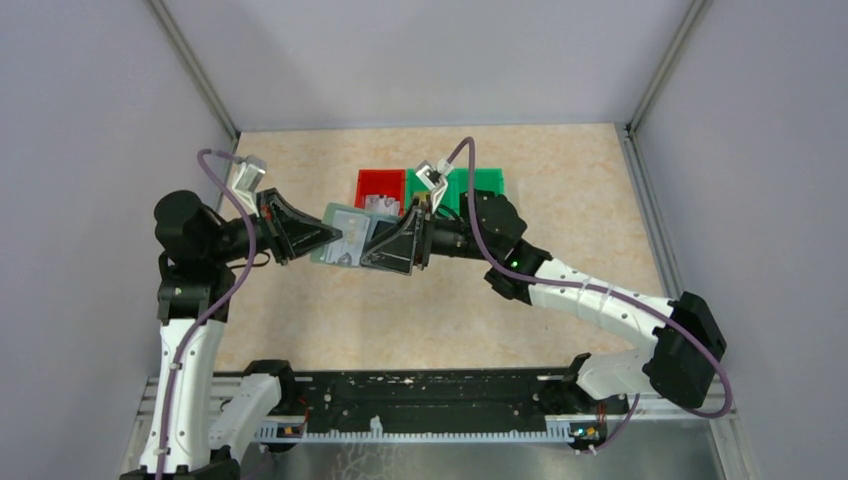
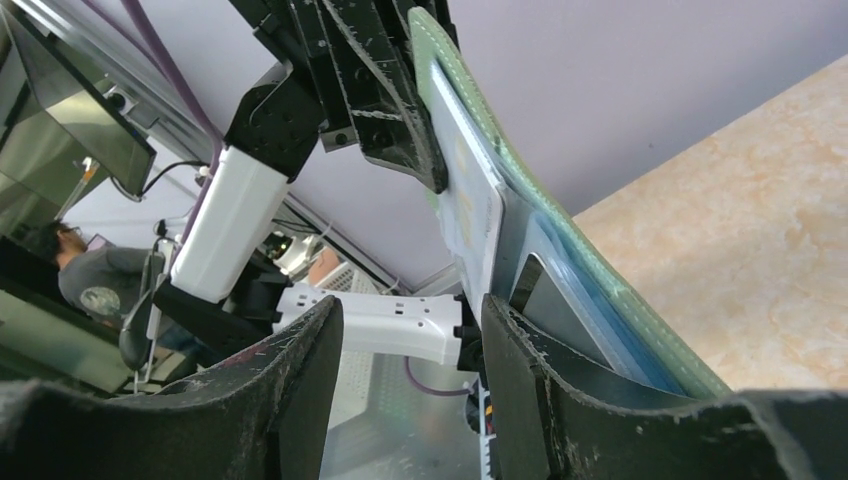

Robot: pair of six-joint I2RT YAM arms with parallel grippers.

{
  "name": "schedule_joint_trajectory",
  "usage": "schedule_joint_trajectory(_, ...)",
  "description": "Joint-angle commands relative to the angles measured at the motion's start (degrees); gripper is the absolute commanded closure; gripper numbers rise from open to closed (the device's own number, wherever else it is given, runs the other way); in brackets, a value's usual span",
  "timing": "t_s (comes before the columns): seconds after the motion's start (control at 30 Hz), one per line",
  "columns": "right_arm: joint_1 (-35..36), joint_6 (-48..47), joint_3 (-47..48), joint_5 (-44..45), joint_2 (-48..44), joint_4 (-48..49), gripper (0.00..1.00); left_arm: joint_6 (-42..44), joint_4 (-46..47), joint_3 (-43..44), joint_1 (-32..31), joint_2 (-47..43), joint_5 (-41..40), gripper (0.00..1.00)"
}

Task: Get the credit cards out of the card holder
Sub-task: Remove the credit card from the card holder.

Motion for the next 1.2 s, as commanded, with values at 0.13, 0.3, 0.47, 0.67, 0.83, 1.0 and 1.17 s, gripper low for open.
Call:
schedule_joint_trajectory(0.13,0.16,-3.34,0.71,1.77,-1.66,-2.06,0.48,-2.74,3.57,1.91,0.19,-0.52,1.16,1.0)
schedule_joint_trajectory(0.3,0.14,-2.99,0.37,2.33,-1.45,-0.7,0.48,-3.94,4.54,1.73,0.19,-0.68,1.02,1.0)
schedule_joint_trajectory(0.47,0.21,1.41,0.33,1.89,0.46,7.24,0.5,-4.14,4.64,1.56,0.16,-1.02,0.47,1.0)
schedule_joint_trajectory(0.67,0.23,10.04,-1.47,0.21,3.23,20.96,0.53,-3.92,4.81,1.72,0.19,-1.27,-0.19,1.0)
schedule_joint_trajectory(0.83,0.17,13.52,-3.48,0.84,3.85,28.16,0.61,-3.95,4.81,1.66,0.13,-1.35,-0.76,1.0)
schedule_joint_trajectory(1.0,0.25,19.38,-5.33,2.84,6.28,38.76,0.68,-4.61,5.12,1.6,0.18,-1.31,-1.23,1.0)
schedule_joint_trajectory(1.17,0.23,22.51,-5.0,5.8,9.46,45.54,0.72,-6.54,5.83,1.37,0.15,-1.52,-1.63,0.98)
